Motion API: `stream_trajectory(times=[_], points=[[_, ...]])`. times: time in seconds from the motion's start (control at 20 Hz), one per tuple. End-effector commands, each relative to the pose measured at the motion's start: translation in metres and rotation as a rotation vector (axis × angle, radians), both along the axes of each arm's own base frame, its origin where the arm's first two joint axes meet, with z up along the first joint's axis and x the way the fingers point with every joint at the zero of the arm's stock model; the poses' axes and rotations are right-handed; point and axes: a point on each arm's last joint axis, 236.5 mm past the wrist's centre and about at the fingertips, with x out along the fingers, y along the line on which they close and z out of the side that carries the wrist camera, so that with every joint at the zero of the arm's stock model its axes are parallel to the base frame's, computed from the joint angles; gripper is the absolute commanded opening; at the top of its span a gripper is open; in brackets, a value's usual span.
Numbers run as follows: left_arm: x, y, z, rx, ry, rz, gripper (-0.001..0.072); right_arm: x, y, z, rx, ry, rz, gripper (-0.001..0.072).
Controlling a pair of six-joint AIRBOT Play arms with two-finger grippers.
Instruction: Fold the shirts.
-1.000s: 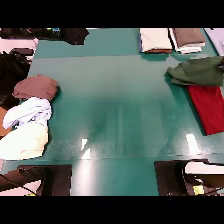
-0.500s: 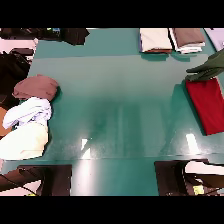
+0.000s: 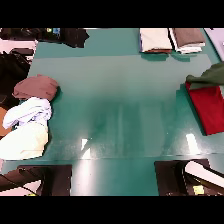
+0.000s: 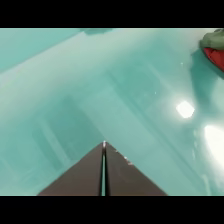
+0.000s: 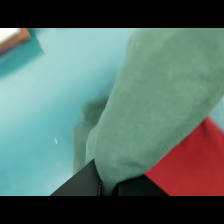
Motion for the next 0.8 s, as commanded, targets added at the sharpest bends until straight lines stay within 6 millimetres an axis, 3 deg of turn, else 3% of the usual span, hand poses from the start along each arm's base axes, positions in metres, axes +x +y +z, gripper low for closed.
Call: stream_trajectory(times=[0.0, 0.3, 0.35, 0.4, 0.45, 0.6, 0.7, 0.75], points=[[-0.003, 0.001, -0.005, 0.021, 0.014, -0.009, 0.0027, -0.047, -0.001, -0.033, 0.039, 0.057, -0.087, 0.0017], [-0.004, 0.002, -0.007, 0.040, 0.010, -0.020, 0.0027, -0.125, -0.018, -0.099, 0.126, 0.147, -0.268, 0.0027], [-0.005, 0.002, -0.009, 0.044, 0.015, -0.022, 0.0027, -0.136, -0.021, -0.110, 0.130, 0.170, -0.273, 0.0174], [-0.006, 0.002, -0.010, 0.052, 0.016, -0.026, 0.0028, -0.143, -0.023, -0.119, 0.136, 0.186, -0.280, 0.0389], [-0.006, 0.002, -0.011, 0.056, 0.021, -0.027, 0.0027, -0.151, -0.027, -0.126, 0.149, 0.196, -0.303, 0.0528], [-0.007, 0.003, -0.013, 0.062, 0.025, -0.028, 0.0028, -0.163, -0.036, -0.124, 0.164, 0.184, -0.351, 0.0556], [-0.008, 0.003, -0.014, 0.065, 0.030, -0.029, 0.0028, -0.148, -0.032, -0.105, 0.153, 0.141, -0.318, 0.0556], [-0.008, 0.003, -0.014, 0.064, 0.031, -0.029, 0.0028, -0.130, -0.024, -0.091, 0.144, 0.103, -0.272, 0.0556]])
